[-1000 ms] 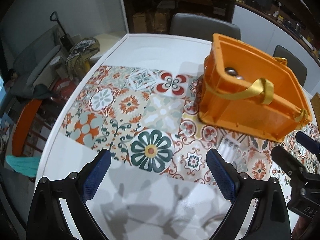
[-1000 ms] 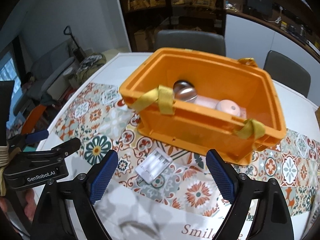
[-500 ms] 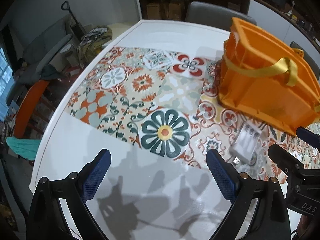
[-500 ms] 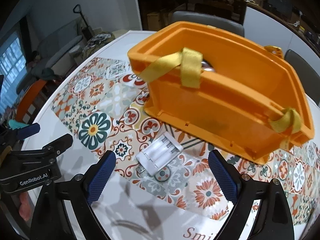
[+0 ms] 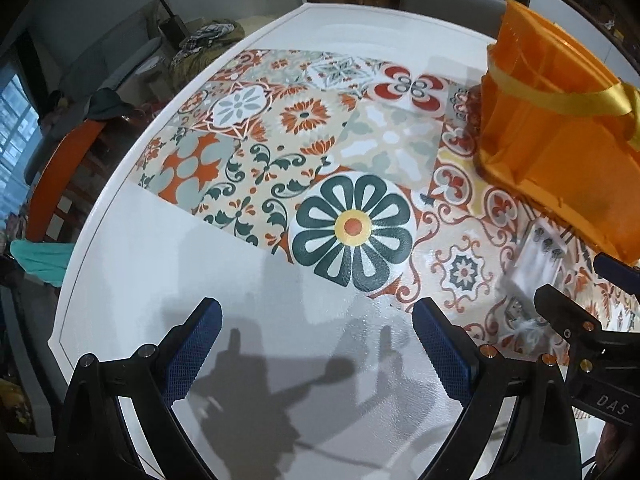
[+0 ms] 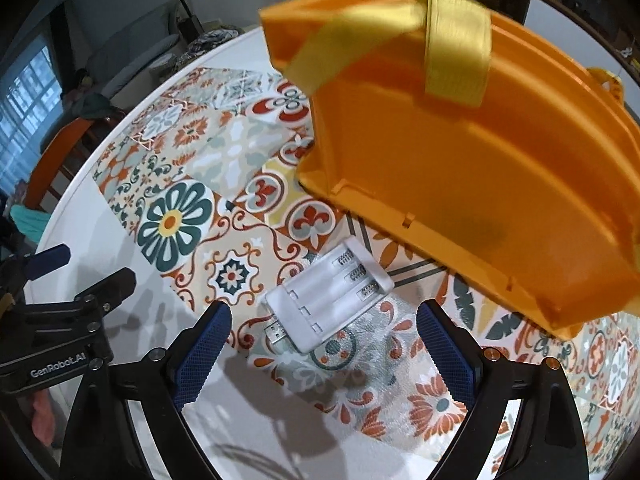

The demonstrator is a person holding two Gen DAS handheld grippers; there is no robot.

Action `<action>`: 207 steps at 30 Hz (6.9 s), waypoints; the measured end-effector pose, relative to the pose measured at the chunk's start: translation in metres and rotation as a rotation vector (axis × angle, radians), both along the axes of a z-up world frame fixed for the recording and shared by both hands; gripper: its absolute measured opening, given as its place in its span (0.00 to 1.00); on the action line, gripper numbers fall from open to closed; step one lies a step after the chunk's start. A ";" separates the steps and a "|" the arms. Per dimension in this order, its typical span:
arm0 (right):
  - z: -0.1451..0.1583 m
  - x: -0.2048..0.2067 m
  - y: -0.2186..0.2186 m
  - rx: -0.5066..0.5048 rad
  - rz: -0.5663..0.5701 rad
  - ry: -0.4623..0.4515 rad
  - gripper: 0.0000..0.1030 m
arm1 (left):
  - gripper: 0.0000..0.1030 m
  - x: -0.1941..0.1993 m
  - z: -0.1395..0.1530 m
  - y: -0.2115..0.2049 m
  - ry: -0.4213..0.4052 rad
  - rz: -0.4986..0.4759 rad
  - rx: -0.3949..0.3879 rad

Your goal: Organize rigid objects

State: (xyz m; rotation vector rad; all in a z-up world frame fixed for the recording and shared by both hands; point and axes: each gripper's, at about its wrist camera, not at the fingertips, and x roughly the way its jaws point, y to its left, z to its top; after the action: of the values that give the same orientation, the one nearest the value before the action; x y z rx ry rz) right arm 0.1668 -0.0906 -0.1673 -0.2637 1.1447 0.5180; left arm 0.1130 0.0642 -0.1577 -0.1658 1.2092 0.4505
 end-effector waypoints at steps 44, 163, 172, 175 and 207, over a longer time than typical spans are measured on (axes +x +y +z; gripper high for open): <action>-0.022 0.009 0.007 -0.047 0.004 -0.034 0.86 | 0.95 0.017 -0.014 -0.001 0.020 -0.030 0.000; 0.133 0.065 -0.091 0.014 -0.556 -0.212 0.95 | 0.95 0.122 0.152 -0.063 -0.337 -0.417 0.049; 0.165 0.017 -0.099 0.017 -0.552 -0.263 0.95 | 0.95 0.085 0.172 -0.071 -0.376 -0.443 0.031; 0.171 0.000 -0.102 0.019 -0.552 -0.270 0.95 | 0.95 0.072 0.178 -0.075 -0.384 -0.456 0.036; 0.161 -0.110 -0.122 0.014 -0.584 -0.218 0.95 | 1.00 -0.017 0.167 -0.102 -0.298 -0.512 0.004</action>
State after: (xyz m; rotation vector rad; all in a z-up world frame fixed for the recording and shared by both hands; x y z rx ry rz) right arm 0.0566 -0.2122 -0.0060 0.0329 0.9463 -0.0201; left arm 0.0961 -0.0380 0.0093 0.0807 0.9123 -0.0217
